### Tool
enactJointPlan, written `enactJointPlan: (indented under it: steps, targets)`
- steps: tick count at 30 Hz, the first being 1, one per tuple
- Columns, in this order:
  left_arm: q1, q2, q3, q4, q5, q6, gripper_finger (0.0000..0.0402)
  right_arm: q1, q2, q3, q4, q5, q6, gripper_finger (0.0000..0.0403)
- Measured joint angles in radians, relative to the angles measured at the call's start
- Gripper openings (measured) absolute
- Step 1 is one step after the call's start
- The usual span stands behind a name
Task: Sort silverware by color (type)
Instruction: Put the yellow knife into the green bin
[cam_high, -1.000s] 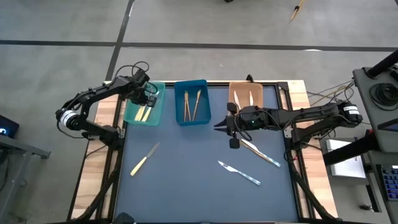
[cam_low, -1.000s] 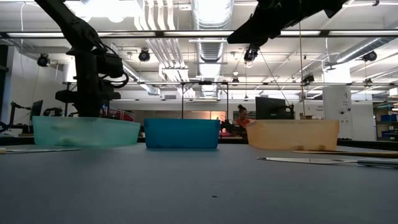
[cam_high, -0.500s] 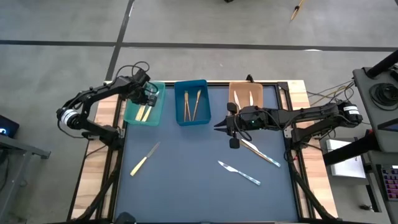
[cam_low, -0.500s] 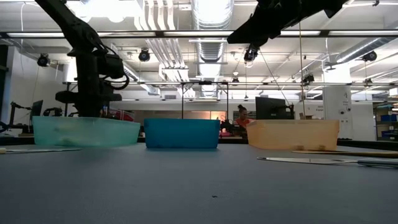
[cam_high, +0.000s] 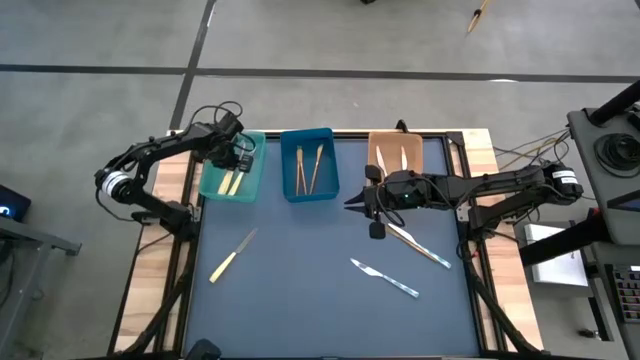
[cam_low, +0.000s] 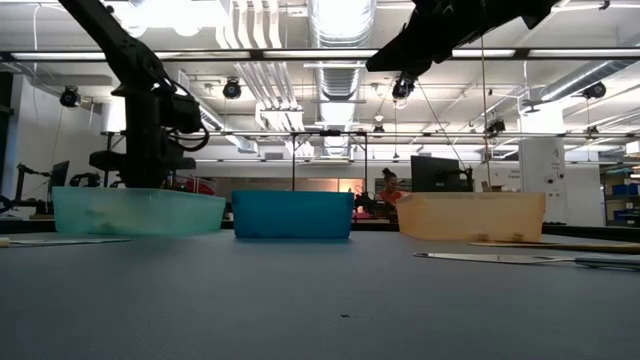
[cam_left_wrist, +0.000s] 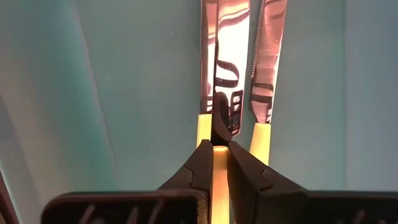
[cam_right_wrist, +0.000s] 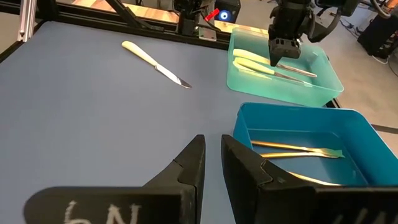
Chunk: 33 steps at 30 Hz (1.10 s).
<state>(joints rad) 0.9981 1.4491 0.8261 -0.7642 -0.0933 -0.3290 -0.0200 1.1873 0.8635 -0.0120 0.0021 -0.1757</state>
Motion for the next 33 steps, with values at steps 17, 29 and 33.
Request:
enactJointPlan:
  steps: [17, 29, 33]
  targets:
    - [0.000, 0.003, 0.000, 0.015, -0.003, -0.030, 0.0034, 0.000, 0.000, 0.000, 0.000, 0.000, 0.000, 0.0043]
    - [0.000, 0.003, 0.000, 0.019, -0.005, -0.055, 0.0035, 0.000, 0.000, 0.000, 0.000, 0.000, 0.000, 0.0043]
    - [0.000, 0.003, 0.000, 0.021, -0.005, -0.064, 0.0036, 0.000, 0.000, 0.000, 0.000, 0.000, 0.000, 0.0043]
